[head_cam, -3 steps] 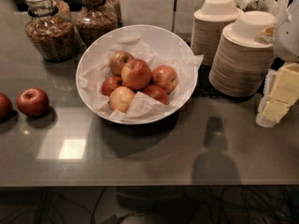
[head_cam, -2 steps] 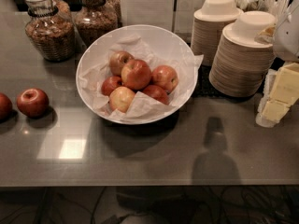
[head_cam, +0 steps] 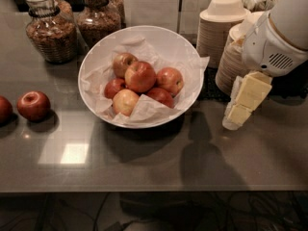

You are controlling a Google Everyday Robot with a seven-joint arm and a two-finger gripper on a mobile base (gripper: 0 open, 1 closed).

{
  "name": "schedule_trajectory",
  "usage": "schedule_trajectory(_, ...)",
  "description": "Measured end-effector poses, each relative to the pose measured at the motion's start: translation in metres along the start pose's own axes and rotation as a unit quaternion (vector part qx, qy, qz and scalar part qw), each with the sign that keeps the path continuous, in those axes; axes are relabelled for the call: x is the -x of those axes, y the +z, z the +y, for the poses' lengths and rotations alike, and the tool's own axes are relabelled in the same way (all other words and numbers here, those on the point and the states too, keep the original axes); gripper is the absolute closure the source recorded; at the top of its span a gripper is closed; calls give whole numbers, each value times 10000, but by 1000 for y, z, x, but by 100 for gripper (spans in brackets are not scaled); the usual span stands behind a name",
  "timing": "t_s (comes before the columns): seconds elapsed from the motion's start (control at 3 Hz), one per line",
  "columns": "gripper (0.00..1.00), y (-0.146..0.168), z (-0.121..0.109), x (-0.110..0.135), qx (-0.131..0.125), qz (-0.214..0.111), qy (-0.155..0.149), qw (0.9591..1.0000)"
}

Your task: Pick apple from white bowl

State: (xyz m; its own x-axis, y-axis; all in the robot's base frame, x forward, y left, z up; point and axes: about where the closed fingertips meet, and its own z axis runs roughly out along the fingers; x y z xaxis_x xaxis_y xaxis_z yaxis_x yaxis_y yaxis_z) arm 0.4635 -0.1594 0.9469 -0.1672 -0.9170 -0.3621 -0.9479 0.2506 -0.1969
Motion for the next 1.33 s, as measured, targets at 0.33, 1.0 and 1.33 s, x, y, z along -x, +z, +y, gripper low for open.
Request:
schedule_trajectory(0.33, 0, 0, 0, 0, 1, -10, 7, 10000)
schedule_trajectory(1.0, 0, 23, -11, 49, 209, -847, 78, 9962)
schedule_trajectory(1.33, 0, 24, -19, 78, 227, -1123, -69, 9934)
